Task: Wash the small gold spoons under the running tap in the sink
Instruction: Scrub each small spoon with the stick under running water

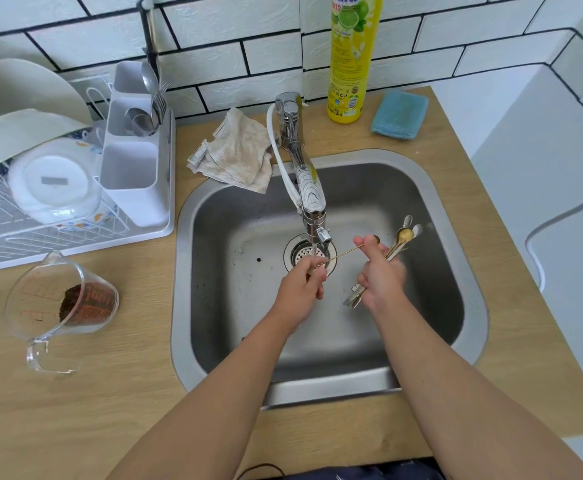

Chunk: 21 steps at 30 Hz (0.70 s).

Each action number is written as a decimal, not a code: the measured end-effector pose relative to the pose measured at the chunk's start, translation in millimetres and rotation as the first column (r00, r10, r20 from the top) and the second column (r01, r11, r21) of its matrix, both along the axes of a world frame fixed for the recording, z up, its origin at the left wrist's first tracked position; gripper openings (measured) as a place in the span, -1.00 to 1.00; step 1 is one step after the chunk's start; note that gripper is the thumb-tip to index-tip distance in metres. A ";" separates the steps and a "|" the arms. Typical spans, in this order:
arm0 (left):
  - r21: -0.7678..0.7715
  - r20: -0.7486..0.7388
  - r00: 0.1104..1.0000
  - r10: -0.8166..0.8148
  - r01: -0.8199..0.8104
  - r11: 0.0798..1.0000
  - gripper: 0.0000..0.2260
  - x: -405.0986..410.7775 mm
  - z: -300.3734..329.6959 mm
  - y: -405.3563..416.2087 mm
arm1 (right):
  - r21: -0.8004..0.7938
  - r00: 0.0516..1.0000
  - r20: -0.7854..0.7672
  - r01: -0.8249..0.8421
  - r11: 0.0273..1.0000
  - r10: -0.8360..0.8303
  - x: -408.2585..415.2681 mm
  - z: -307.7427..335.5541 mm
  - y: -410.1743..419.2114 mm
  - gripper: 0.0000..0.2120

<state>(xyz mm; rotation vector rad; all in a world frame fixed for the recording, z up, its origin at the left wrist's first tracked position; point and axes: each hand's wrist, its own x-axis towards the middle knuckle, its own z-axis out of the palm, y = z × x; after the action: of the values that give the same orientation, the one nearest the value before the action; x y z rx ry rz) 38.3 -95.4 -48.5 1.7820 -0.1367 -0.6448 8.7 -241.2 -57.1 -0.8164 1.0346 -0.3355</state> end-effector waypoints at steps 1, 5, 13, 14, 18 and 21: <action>0.029 0.028 1.000 0.010 -0.011 1.000 -0.84 -1.0 -2.0 1.6 | -0.008 1.000 0.004 -0.023 1.000 0.023 0.0 0.3 0.6 -0.86; 0.150 0.030 0.997 0.072 -0.076 0.986 -0.72 1.7 -6.3 2.8 | -0.038 0.995 0.035 -0.092 0.995 0.093 -0.9 1.5 2.8 -0.87; 0.383 0.084 0.961 -0.264 0.213 0.899 -0.76 10.1 -11.7 10.0 | -0.150 0.992 -0.057 -0.121 0.981 0.114 -0.1 2.9 6.2 -0.79; 0.408 0.148 0.949 -0.278 0.198 0.891 -0.76 11.6 -14.2 11.7 | -0.174 0.992 -0.070 -0.117 0.978 0.106 -0.1 2.8 7.1 -0.76; 0.453 0.274 0.848 -0.453 0.302 0.839 -0.80 25.4 -11.6 11.8 | -0.222 0.994 -0.074 -0.089 0.971 0.074 -1.1 2.8 4.4 -0.73; 0.461 0.214 0.831 -0.513 0.377 0.803 -0.81 38.4 -1.9 -1.7 | -0.196 0.994 -0.079 -0.088 0.977 0.073 -0.9 2.5 4.1 -0.69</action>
<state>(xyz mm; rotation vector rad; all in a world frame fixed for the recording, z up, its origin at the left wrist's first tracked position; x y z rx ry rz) 76.7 -97.1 -50.4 2.2788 -0.7301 -0.7427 7.7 -237.2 -54.7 -1.0541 1.0420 -0.3463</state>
